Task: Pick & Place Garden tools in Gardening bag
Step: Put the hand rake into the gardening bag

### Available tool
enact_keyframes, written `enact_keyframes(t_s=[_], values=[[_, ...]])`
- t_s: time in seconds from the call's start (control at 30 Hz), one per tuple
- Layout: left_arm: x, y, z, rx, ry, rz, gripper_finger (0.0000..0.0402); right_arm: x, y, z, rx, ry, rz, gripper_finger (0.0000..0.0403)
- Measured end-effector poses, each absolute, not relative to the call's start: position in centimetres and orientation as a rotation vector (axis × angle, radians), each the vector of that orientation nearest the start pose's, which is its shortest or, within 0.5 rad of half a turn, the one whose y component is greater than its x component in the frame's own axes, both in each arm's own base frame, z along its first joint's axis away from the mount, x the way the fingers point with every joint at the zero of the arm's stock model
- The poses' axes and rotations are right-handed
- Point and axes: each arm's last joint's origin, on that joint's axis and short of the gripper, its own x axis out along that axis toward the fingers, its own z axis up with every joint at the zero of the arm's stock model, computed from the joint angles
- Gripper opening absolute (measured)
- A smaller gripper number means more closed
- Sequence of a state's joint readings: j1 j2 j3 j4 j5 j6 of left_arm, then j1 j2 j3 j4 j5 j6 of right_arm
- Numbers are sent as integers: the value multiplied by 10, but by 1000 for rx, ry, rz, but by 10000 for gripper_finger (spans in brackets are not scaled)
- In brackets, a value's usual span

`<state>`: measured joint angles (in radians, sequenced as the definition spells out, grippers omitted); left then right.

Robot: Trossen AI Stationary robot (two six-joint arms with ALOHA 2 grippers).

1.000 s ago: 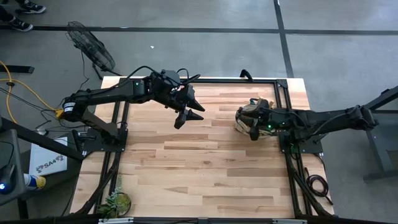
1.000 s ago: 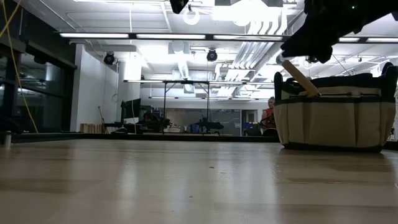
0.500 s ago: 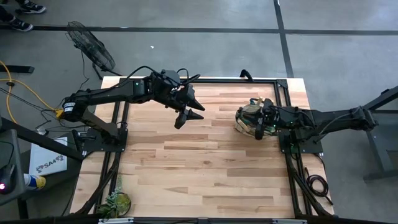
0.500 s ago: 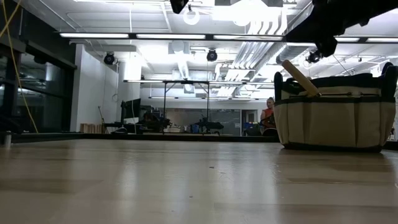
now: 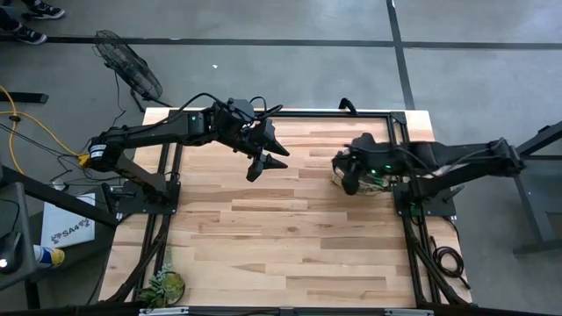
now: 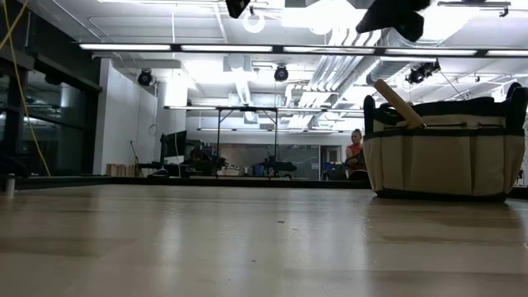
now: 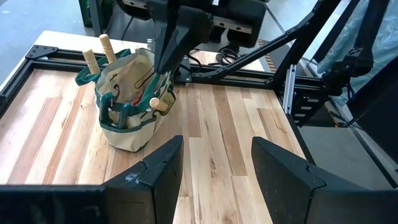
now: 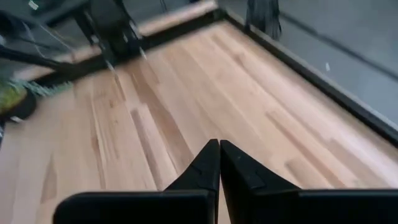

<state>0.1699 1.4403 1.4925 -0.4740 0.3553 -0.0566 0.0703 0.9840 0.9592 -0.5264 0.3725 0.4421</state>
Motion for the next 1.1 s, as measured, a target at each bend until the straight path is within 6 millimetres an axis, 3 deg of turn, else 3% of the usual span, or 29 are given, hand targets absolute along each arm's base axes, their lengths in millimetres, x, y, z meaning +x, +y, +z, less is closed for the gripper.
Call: enact_keyframes(t_s=[0.27,0.57,0.83,1.1], values=[[311,43,399,-166,413,-173,187,240,-11,338,465,747,-434,3],[311,43,399,-166,413,-173,187,267,-26,332,570,900,-438,3],[311,43,399,-166,413,-174,187,272,-31,312,644,1065,-467,3],[311,43,399,-167,413,-175,187,263,-30,308,637,1160,-509,3]])
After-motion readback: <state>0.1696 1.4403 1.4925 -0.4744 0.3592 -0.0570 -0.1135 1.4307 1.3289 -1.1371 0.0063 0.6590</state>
